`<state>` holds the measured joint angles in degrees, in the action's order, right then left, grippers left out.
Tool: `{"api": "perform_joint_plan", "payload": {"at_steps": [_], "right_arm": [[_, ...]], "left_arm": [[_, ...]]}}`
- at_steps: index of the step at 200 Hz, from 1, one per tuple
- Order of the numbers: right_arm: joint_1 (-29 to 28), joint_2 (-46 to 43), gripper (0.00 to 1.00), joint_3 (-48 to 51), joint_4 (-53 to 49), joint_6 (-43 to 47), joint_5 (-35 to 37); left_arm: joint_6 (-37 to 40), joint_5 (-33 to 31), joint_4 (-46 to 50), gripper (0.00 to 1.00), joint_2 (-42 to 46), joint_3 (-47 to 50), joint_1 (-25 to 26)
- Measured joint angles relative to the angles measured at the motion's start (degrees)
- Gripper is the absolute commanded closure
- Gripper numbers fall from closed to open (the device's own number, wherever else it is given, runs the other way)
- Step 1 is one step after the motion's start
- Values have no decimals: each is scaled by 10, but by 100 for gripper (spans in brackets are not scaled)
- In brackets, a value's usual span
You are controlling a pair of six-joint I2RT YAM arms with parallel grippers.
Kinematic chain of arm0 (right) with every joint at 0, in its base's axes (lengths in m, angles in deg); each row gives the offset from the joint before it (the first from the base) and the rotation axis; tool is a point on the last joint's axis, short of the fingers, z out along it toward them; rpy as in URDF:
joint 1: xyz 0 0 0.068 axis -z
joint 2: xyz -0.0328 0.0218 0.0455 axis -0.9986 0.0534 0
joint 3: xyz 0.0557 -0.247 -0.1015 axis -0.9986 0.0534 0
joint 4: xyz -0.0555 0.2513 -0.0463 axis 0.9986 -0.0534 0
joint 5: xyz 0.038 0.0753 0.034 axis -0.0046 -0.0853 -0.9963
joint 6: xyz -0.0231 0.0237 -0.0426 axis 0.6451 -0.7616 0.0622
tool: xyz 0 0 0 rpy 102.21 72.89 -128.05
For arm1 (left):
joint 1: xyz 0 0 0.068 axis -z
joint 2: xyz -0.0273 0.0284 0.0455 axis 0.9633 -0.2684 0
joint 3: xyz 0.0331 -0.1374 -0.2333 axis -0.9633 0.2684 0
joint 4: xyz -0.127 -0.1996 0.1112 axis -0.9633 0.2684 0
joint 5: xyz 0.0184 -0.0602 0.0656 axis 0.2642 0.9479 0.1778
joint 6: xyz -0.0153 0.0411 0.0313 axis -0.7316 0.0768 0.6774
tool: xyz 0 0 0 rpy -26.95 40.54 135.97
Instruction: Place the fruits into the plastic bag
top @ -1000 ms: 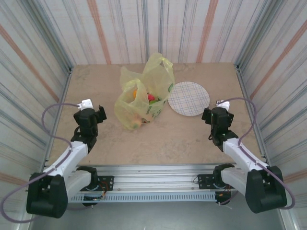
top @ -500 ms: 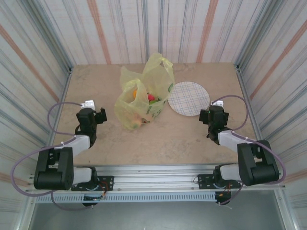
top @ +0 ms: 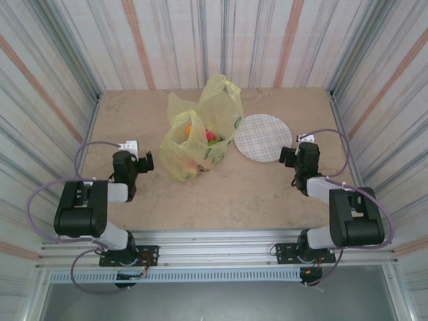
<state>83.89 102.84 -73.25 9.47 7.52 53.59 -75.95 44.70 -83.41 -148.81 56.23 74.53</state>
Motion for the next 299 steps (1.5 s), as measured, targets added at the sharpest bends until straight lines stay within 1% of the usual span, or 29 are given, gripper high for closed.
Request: {"api": "perform_joint_plan", "payload": {"at_steps": [38,64,111,299], "right_arm": [[24,21,1,-3,29,5,-36],[40,69,1,20,127,5,-61],[49,83,1,35,162,5,-77],[49,83,1,35,174,5,-87]], "left_arm": [[9,16,-13,1,-1,-1,0],[12,18,-13,1,-1,-3,0],[17,12,-13,1,-1,-3,16],[17,5,-13,2,-1,-3,18]]}}
